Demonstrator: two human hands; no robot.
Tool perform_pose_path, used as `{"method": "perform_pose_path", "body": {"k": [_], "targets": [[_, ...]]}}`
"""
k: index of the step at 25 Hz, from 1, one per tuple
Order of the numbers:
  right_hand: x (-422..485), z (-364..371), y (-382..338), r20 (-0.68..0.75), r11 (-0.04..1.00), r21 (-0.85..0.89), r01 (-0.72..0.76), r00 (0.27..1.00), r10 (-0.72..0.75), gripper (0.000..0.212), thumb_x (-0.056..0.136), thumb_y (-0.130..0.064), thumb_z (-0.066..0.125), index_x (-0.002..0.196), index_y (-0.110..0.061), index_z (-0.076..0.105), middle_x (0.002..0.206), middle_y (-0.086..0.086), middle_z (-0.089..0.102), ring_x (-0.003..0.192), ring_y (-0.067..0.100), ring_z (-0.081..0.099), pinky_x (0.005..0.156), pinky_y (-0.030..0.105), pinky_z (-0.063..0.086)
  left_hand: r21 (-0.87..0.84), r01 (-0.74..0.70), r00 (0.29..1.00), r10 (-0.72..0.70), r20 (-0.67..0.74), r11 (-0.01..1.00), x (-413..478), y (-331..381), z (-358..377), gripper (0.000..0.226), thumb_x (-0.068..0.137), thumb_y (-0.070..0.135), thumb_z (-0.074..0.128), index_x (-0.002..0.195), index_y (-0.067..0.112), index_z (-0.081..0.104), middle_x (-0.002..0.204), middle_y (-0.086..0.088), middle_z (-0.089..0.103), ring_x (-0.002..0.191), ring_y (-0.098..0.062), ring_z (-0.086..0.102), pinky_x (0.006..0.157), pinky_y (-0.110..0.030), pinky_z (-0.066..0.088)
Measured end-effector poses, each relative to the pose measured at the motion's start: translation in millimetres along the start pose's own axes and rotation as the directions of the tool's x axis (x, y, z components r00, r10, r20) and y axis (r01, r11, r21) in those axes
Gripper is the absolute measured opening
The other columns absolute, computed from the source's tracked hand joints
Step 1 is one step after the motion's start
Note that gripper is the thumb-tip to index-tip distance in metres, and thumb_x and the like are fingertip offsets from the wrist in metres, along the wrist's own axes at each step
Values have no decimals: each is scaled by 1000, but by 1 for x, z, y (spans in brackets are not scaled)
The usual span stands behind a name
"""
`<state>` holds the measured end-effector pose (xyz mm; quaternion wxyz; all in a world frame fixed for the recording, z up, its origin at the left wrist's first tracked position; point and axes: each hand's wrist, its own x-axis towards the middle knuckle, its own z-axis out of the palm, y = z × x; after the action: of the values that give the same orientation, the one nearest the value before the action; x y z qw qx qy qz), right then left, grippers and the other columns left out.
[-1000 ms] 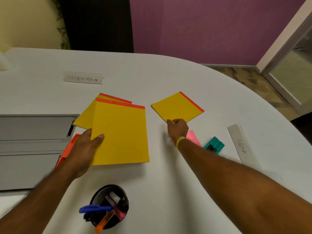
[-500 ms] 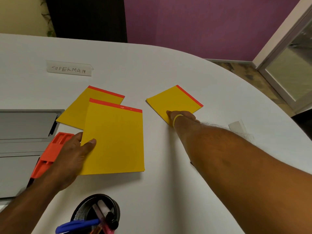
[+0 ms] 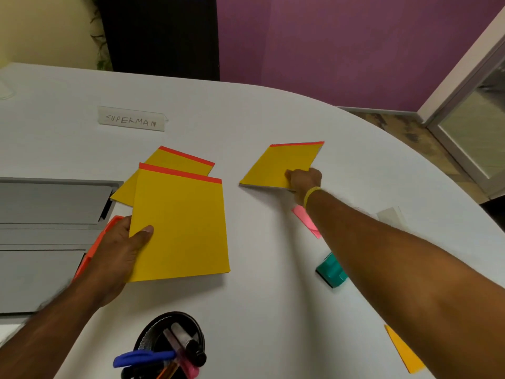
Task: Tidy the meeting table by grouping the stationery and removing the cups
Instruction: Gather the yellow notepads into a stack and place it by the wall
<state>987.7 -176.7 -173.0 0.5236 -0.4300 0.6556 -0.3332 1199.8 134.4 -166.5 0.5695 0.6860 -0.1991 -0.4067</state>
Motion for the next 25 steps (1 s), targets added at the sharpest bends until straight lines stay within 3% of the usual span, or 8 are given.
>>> {"method": "perform_pose_path", "body": {"k": [3, 7, 10, 14, 17, 20, 23, 25], "targets": [[-33, -25, -6, 160, 967, 245, 65, 981, -106, 29, 92, -3, 63, 120, -11, 57, 119, 14, 66, 97, 29, 66, 75, 40, 57, -17, -1, 999, 0, -36, 1000, -2, -1, -13, 30, 100, 15, 49, 128, 21, 55, 122, -9, 65, 104, -30, 64, 91, -49, 50], [-96, -55, 17, 480, 890, 448, -88, 864, -156, 33, 97, -6, 54, 129, -13, 55, 118, 7, 69, 97, 22, 70, 72, 32, 59, -58, 28, 999, -30, -35, 998, -8, 4, -13, 33, 101, 17, 48, 132, 25, 52, 125, -7, 64, 108, -31, 63, 89, -49, 51], [-139, -49, 49, 592, 911, 384, -152, 797, -117, 37, 95, -5, 55, 132, -9, 53, 127, 13, 66, 108, 28, 67, 81, 34, 60, -163, 89, 996, -91, -9, 983, -14, 8, -2, 24, 101, 23, 46, 119, 37, 54, 113, 7, 68, 99, -22, 66, 74, -38, 53], [-171, -35, 71, 669, 971, 222, -89, 738, -85, 39, 90, -6, 61, 128, -16, 55, 129, 10, 66, 106, 25, 69, 86, 36, 58, -287, 146, 989, -142, 35, 947, -17, 9, 12, 32, 102, 28, 44, 132, 36, 49, 113, 8, 70, 100, -21, 69, 73, -39, 57], [-182, -26, 72, 745, 980, 145, -135, 667, -18, 50, 91, -5, 62, 136, -20, 47, 132, 7, 63, 110, 30, 66, 76, 40, 60, -284, 214, 977, -210, 44, 935, -17, 7, 23, 44, 101, 38, 43, 144, 30, 42, 134, -1, 61, 119, -29, 61, 95, -51, 51], [-180, -22, 76, 742, 983, 131, -128, 670, -12, 57, 88, -3, 64, 139, -21, 45, 133, 7, 62, 110, 32, 65, 73, 38, 60, -214, 256, 965, -236, 117, 942, -14, 11, 30, 52, 96, 53, 44, 145, 33, 43, 138, -4, 58, 125, -33, 55, 107, -59, 40], [-170, -24, 82, 765, 955, 199, -220, 644, -11, 58, 81, -7, 65, 136, -19, 51, 128, 8, 67, 112, 31, 66, 82, 38, 59, -156, 233, 963, -206, 174, 960, -9, 11, 33, 41, 96, 26, 55, 138, 27, 50, 129, -5, 65, 117, -31, 61, 102, -54, 46], [-164, -25, 87, 772, 916, 243, -318, 636, 16, 52, 83, -12, 62, 133, -21, 53, 127, 9, 67, 112, 33, 66, 84, 42, 60, -111, 245, 942, -209, 264, 963, -4, 13, 37, 34, 97, 18, 55, 129, 27, 54, 117, 0, 70, 109, -21, 66, 94, -40, 53]]}}
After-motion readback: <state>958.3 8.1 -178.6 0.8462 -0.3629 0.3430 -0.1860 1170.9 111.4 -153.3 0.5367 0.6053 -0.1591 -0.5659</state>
